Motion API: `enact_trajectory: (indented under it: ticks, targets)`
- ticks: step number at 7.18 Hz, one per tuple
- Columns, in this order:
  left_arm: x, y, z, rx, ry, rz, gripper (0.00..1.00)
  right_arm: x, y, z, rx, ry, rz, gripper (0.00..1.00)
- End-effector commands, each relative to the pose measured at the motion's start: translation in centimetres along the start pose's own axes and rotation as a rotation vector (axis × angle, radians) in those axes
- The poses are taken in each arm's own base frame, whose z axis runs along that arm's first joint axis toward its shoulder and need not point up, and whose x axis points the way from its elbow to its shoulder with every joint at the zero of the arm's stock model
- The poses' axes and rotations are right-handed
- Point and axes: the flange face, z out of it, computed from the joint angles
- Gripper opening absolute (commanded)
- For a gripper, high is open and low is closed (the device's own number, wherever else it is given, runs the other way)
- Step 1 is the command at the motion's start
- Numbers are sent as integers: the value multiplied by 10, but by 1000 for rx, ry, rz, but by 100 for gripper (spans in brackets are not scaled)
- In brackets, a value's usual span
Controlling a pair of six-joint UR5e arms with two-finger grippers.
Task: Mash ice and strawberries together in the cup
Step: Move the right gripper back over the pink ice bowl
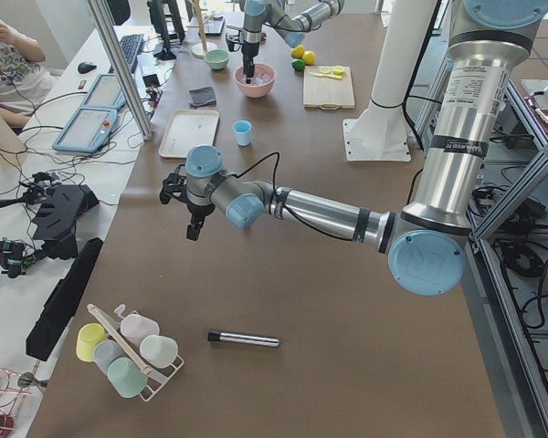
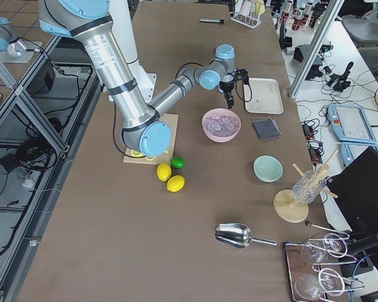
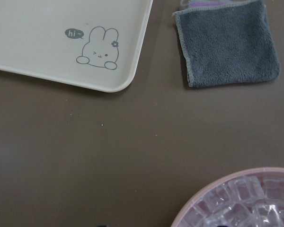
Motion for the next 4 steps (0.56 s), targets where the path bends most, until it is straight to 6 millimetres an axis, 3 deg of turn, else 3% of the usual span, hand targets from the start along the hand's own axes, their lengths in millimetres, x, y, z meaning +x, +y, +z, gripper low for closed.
enact_trajectory:
  ticks: [1, 3, 4]
  targets:
    - [6, -1, 7, -9, 2, 8, 98, 22, 36, -7, -34, -10, -29, 82]
    - [7, -2, 4, 3, -9, 13, 98, 46, 60, 7, -84, 9, 18, 82]
    - [7, -2, 3, 9, -7, 16, 98, 38, 67, 18, -110, 7, 76, 80]
